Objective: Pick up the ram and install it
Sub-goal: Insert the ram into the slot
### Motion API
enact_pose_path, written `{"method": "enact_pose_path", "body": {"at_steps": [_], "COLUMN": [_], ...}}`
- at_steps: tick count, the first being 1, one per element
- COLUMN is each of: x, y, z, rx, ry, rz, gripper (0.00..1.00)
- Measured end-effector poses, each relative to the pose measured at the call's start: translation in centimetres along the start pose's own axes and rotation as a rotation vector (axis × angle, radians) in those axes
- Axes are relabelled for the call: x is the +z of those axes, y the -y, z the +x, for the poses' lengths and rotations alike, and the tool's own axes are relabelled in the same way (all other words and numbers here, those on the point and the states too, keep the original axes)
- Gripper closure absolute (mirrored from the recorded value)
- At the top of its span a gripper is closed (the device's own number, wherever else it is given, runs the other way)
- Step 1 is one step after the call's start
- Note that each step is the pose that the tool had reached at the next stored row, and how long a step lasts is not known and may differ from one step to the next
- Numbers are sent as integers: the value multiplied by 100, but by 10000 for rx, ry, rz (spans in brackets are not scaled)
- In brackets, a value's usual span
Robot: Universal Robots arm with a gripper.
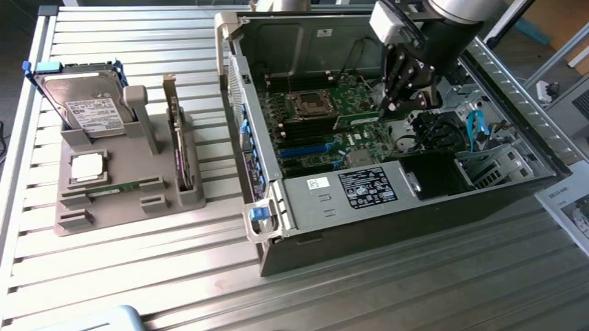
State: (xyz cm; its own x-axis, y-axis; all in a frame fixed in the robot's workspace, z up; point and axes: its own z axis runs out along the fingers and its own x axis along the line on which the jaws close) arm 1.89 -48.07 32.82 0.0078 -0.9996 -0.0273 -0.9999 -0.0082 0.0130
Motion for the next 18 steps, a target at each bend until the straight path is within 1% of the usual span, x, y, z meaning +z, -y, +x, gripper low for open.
{"method": "enact_pose_path", "body": {"at_steps": [8, 10, 12, 13, 15, 18], "x": [144, 177, 221, 244, 325, 375], "y": [-217, -240, -251, -254, -271, -300], "z": [-77, -109, -160, -191, -304, -378], "rx": [-3, -5, -5, -6, -5, -6], "ry": [18, 25, 45, 48, 58, 58], "rz": [4, 5, 6, 5, 6, 6], "gripper": [88, 88, 88, 88, 88, 88]}}
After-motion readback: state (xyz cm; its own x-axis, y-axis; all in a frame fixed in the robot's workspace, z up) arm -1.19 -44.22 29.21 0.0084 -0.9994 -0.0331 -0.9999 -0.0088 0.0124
